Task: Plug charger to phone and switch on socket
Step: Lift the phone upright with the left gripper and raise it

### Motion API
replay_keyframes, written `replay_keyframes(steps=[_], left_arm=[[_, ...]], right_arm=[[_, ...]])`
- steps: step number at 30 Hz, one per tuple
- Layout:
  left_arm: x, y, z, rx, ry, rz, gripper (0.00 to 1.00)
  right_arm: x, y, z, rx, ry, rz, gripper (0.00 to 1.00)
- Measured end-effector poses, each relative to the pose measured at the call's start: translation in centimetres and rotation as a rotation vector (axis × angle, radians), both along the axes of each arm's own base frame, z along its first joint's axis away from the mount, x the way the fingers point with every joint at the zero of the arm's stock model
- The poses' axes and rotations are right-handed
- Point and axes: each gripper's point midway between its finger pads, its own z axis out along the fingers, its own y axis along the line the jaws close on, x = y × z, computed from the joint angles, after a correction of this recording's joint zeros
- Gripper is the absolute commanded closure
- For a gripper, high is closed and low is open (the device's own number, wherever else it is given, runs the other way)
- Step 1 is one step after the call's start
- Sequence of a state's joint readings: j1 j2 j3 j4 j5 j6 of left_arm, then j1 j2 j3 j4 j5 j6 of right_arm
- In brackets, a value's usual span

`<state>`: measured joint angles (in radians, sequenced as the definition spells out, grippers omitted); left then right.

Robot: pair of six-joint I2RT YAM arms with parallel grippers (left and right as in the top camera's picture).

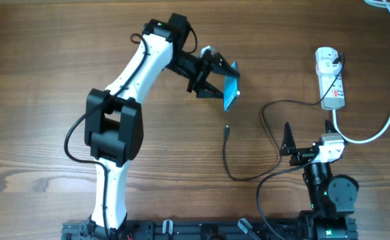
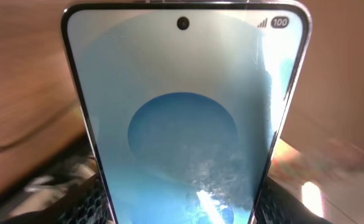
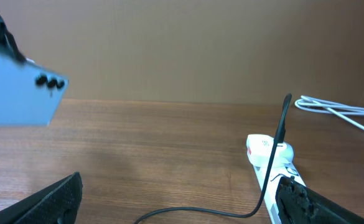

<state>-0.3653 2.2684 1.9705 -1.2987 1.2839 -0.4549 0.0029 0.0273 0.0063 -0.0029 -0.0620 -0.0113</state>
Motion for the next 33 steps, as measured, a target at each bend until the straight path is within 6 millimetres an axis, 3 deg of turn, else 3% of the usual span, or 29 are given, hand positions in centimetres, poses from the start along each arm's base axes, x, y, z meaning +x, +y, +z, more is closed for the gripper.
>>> replay_keyframes(steps=[4,9,22,33], left_arm=[[0.7,0.4,2.5,-0.141,0.052,0.029,0.37],[2.0,2.0,3.8,-0.209,0.076,0.078,0.37],[3.6,6.3,4.2,-0.184,0.217,0.203,0.40],[3.4,6.8,4.3,-0.169,0.273,0.219,0.41]], right_arm=[[0.0,0.0,0.0,0.000,0.000,0.000,0.00],[0.0,0.0,0.0,0.000,0.000,0.000,0.00],[0.0,0.0,0.0,0.000,0.000,0.000,0.00],[0.0,0.0,0.0,0.000,0.000,0.000,0.00]])
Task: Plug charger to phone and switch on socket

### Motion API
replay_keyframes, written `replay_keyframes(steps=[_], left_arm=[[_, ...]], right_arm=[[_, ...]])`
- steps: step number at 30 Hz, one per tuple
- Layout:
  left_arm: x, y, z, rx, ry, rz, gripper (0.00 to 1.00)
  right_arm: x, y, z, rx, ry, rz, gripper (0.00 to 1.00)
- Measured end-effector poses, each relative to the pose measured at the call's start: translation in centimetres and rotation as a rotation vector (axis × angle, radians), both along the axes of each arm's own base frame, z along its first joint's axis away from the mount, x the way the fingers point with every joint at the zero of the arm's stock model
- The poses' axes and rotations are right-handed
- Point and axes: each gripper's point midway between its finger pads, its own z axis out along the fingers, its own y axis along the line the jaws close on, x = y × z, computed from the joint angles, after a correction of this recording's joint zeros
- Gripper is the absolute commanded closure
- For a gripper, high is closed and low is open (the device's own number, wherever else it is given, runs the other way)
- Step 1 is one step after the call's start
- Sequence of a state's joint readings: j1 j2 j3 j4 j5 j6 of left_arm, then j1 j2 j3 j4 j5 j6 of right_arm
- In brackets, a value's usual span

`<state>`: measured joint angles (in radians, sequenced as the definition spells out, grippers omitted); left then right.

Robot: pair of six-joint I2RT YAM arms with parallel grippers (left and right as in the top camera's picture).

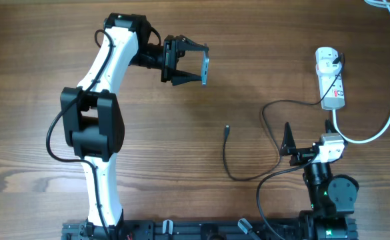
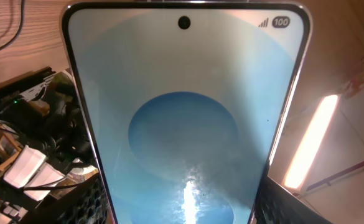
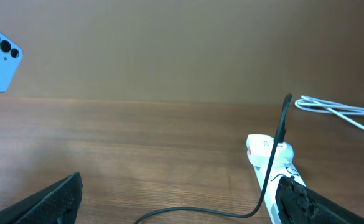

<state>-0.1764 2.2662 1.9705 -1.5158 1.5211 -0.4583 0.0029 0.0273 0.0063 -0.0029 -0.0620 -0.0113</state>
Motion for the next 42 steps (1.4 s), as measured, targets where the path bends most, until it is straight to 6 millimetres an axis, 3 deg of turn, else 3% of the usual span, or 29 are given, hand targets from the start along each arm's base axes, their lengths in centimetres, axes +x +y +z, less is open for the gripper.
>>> replay_keyframes(steps=[21,24,28,29,32,34,37,42], left_arm=[[-0.4,0.1,0.1,0.008,0.044,0.000,0.41],[-0.4,0.1,0.1,0.008,0.044,0.000,0.41],[-0.4,0.1,0.1,0.008,0.044,0.000,0.41],[-0.4,0.1,0.1,0.008,0.044,0.000,0.41],[-0.4,0.1,0.1,0.008,0.047,0.000,0.41],[-0.4,0.1,0.1,0.008,0.048,0.000,0.41],[-0.4,0.1,0.1,0.006,0.048,0.001,0.41],[-0.4,0.1,0.2,0.004,0.048,0.001,0.41]], right_arm=[[0.0,0.0,0.0,-0.012,-0.003,0.001,0.00],[-0.1,1.3,0.3,0.042,-0.007,0.077,0.00],[-0.7,3.9,1.0,0.268,0.006,0.231,0.00],[-1.0,4.6,1.9,0.315,-0.014,0.276,0.00],[-3.4,7.1,8.2,0.348,-0.233,0.490,0.00],[-4.6,8.1,10.1,0.343,-0.280,0.569,0.00],[-5.3,8.8,11.6,0.363,-0.203,0.607,0.00],[-5.3,9.2,16.0,0.331,0.008,0.584,0.00]])
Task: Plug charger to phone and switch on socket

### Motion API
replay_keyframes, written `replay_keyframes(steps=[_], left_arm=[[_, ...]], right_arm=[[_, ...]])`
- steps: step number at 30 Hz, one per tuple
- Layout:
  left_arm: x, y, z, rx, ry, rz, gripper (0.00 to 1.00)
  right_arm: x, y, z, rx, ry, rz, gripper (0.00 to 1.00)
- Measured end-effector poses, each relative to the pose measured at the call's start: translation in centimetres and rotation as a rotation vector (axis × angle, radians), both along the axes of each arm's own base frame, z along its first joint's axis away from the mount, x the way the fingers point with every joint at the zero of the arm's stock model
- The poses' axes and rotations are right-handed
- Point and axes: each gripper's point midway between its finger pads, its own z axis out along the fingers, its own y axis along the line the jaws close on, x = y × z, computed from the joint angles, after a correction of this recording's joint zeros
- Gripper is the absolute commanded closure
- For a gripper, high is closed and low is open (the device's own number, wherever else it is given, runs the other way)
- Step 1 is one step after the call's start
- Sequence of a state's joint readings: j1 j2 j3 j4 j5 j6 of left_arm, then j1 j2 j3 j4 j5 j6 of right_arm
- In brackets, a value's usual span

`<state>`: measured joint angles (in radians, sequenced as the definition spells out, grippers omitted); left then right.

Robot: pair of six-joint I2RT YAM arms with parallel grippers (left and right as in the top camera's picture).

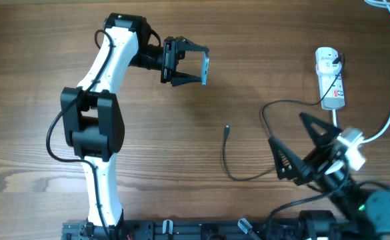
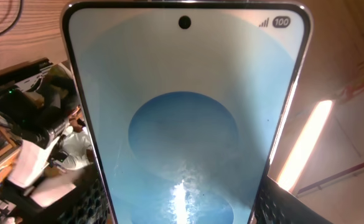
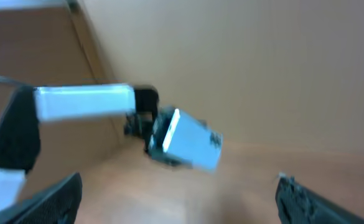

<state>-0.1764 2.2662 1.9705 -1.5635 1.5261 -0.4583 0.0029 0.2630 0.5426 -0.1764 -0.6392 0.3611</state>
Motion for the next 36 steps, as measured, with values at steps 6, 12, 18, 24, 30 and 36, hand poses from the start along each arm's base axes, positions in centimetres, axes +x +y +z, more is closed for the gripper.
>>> replay_keyframes(steps=[6,12,18,24,30,36], left_arm=[[0.0,0.0,0.1,-0.002,0.003,0.001,0.41],[-0.1,0.0,0.1,-0.001,0.012,0.001,0.41],[-0.1,0.0,0.1,-0.001,0.012,0.001,0.41],[-0.1,0.0,0.2,-0.004,0.013,0.002,0.41],[-0.1,0.0,0.2,-0.004,0.014,0.002,0.41],[-0.1,0.0,0.2,-0.004,0.013,0.002,0.41]], right_arm=[[2.7,1.9,5.2,0.010,0.250,0.149,0.01],[5.3,5.6,3.4,0.180,0.534,0.435,0.16],[3.6,9.5,0.1,0.125,0.751,0.402,0.13],[4.4,10.2,-1.7,-0.272,0.986,0.051,0.12],[9.8,14.6,-0.3,-0.475,0.920,-0.120,0.12],[13.4,14.9,-3.2,-0.492,0.944,-0.291,0.29]])
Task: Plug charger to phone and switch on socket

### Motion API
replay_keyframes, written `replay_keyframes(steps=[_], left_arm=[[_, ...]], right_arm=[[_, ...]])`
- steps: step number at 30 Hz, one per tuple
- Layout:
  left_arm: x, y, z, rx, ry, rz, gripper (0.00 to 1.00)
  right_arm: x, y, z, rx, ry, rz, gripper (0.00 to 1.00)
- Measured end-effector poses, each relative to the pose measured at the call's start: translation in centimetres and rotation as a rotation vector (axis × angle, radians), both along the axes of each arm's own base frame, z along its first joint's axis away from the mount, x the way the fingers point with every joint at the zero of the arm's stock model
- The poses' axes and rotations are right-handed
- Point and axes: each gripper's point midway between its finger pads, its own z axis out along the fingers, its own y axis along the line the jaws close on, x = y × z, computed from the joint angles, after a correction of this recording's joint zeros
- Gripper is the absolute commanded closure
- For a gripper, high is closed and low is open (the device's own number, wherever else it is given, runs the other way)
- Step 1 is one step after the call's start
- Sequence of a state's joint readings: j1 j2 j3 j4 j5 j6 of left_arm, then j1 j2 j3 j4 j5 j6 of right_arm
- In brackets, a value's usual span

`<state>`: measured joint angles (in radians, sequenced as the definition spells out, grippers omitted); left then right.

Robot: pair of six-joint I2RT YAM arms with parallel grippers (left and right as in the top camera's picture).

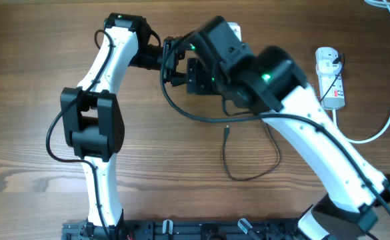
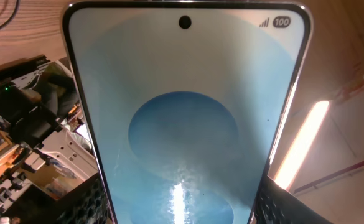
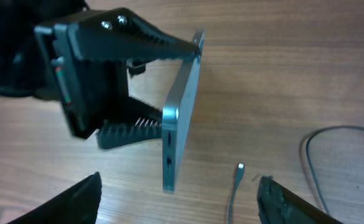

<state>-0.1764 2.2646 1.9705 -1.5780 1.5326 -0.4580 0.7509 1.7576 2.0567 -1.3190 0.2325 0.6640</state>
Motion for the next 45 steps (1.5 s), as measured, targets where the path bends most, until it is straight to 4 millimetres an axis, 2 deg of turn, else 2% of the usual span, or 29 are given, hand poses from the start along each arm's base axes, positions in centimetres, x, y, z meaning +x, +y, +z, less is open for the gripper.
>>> replay_keyframes(steps=[4,7,14,24,35,45], left_arm=[[0.0,0.0,0.0,0.000,0.000,0.000,0.41],[0.0,0.0,0.0,0.000,0.000,0.000,0.41],[-0.1,0.0,0.0,0.002,0.009,0.000,0.40],[-0.1,0.0,0.0,0.003,0.015,0.000,0.40],[-0.3,0.1,0.1,0.008,0.044,0.000,0.40],[-0.4,0.1,0.1,0.010,0.056,0.000,0.39]], right_arm=[[0.7,-0.1,-0.1,-0.010,-0.020,-0.028,0.41],[1.1,-0.2,-0.4,-0.024,-0.027,-0.053,0.42],[2.1,0.3,-2.6,-0.069,0.000,-0.065,0.44],[2.6,0.5,-2.4,-0.058,-0.022,-0.074,0.51],[3.2,0.5,-2.0,-0.053,-0.054,-0.086,0.53],[3.8,1.0,-2.8,-0.058,-0.051,-0.091,0.64]])
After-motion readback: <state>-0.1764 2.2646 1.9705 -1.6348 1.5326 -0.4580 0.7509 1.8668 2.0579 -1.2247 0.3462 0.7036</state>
